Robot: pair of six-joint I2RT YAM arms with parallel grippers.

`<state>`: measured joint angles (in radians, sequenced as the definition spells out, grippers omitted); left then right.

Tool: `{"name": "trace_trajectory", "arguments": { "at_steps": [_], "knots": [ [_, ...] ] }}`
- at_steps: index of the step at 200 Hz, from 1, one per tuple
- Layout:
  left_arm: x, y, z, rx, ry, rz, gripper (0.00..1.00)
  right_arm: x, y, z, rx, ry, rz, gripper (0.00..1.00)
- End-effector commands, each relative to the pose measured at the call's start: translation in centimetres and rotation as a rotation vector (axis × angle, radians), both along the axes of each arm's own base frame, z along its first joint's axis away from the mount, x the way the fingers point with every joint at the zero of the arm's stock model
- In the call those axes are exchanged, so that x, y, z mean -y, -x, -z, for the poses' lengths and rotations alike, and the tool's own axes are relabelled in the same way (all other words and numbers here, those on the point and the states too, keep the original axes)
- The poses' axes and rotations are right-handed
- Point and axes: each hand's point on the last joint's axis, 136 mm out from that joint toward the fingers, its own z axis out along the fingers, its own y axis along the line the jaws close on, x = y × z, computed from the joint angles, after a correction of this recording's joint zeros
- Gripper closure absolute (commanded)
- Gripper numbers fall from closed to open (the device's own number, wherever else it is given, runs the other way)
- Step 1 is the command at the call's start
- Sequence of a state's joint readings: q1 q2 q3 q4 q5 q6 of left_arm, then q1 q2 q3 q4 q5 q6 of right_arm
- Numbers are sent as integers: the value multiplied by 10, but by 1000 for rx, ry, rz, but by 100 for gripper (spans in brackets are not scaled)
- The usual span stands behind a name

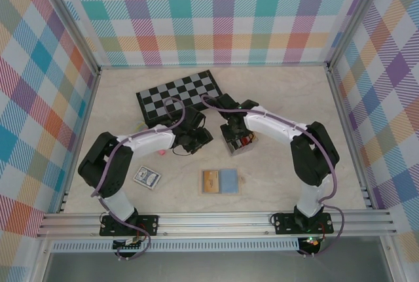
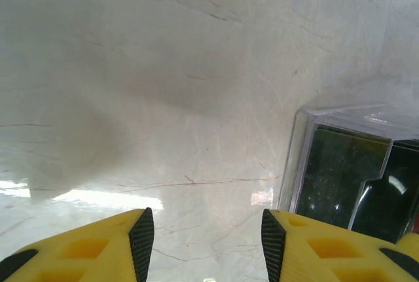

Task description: Put the credit cards into the card holder

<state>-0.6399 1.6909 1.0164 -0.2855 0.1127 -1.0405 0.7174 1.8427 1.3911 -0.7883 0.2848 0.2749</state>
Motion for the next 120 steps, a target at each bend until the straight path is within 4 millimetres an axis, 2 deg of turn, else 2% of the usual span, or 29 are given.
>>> {"name": "trace_trajectory", "arguments": {
  "at_steps": [1, 35, 86, 120],
  "knots": [
    [-13, -1, -5, 19, -11, -51, 51, 4, -5, 4, 22, 86, -16, 60],
    [-17, 2, -5, 24, -19, -58, 51, 3, -6, 12, 34, 134, -28, 59],
    [-16, 2, -9, 29, -7, -54, 51, 13, -14, -8, 126, 212, -12, 60],
    [-11, -2, -13, 52, 19, -49, 51, 14, -13, -11, 130, 213, -13, 67]
  ]
}}
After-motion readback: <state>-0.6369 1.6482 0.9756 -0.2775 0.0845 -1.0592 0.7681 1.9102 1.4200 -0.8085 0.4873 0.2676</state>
